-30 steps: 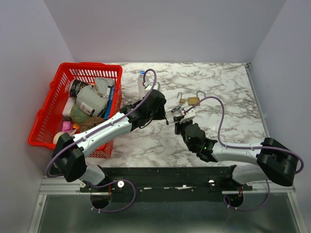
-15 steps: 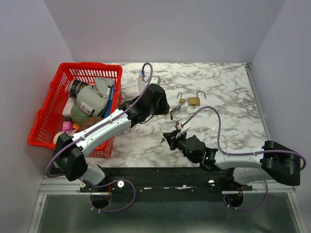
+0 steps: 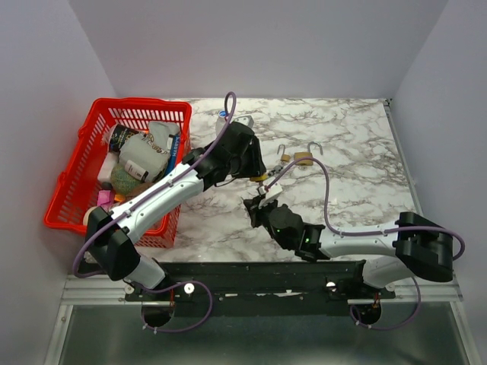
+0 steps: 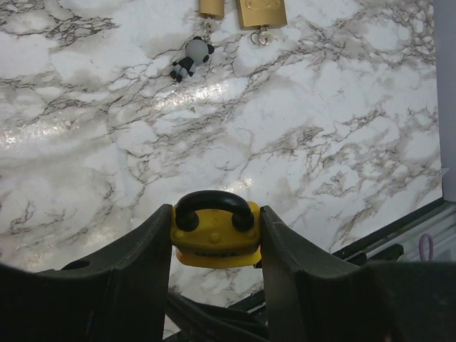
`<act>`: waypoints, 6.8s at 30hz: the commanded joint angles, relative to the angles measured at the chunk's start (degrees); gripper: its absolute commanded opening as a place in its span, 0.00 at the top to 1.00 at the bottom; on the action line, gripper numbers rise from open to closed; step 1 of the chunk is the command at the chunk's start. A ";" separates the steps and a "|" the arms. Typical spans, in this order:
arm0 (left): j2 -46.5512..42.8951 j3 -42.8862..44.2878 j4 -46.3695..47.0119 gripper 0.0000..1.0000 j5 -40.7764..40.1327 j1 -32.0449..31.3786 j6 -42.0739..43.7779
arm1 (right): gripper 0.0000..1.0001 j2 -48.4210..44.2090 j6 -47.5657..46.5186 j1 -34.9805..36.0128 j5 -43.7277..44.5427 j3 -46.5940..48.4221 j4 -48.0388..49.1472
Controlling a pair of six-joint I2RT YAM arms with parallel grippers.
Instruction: Unlock with the key
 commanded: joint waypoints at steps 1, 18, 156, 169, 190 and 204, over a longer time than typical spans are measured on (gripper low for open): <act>0.13 2.65 -3.81 1.00 2.71 0.48 2.69 | 0.99 -0.04 0.11 -1.37 5.66 -0.13 -2.35; -0.39 3.44 -7.15 1.00 0.26 0.48 6.73 | 0.99 -3.91 -4.81 -4.01 9.44 -1.80 -2.27; 9.71 -5.35 3.04 1.00 30.22 5.76 -22.80 | 0.99 -14.99 17.16 -10.52 -5.32 -24.65 19.88; 9.62 -5.79 3.75 1.00 30.84 5.23 -23.07 | 0.99 -13.32 19.10 -12.80 -8.83 -26.41 26.03; 9.80 -6.76 4.97 1.00 31.28 5.05 -23.59 | 0.99 -12.71 21.21 -14.38 -10.59 -27.73 29.02; 9.45 -7.28 5.68 1.00 32.24 5.14 -24.12 | 0.99 -11.56 21.74 -14.73 -10.07 -27.91 29.55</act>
